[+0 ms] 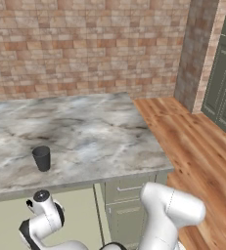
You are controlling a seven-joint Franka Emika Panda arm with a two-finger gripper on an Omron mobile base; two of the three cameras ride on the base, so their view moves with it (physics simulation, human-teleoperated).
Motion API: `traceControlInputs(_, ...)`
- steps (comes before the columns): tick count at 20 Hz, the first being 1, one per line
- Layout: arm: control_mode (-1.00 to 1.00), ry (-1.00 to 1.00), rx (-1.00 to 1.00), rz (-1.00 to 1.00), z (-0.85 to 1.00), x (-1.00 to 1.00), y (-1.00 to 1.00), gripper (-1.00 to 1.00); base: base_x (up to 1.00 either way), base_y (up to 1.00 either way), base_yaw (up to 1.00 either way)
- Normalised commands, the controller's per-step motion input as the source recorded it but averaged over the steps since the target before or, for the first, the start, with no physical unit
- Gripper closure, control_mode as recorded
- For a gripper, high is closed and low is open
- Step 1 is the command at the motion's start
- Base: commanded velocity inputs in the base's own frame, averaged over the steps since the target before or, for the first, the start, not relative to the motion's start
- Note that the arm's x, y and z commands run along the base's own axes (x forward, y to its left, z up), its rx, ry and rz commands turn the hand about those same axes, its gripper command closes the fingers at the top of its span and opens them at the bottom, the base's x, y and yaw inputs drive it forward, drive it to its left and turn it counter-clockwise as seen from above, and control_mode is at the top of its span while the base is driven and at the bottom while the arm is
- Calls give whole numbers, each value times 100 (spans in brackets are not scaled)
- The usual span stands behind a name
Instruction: Take the tongs from the drawer on the left and place them on the dining counter next to the tray containing the kebab skewer.
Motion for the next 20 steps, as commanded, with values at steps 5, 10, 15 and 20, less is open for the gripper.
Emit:
traceControlInputs(5, -100, -6, 1, 0, 21, -21, 0, 100, 0, 0, 0)
traceControlInputs(10, -100, -2, 0, 0, 79, -58, 0, 100, 0, 0, 0)
traceControlInputs(15, -100, 0, 4, 0, 100, -55, 0, 100, 0, 0, 0)
traceControlInputs(20, -100, -4, 7, 0, 100, -26, -21, 100, 0, 0, 0)
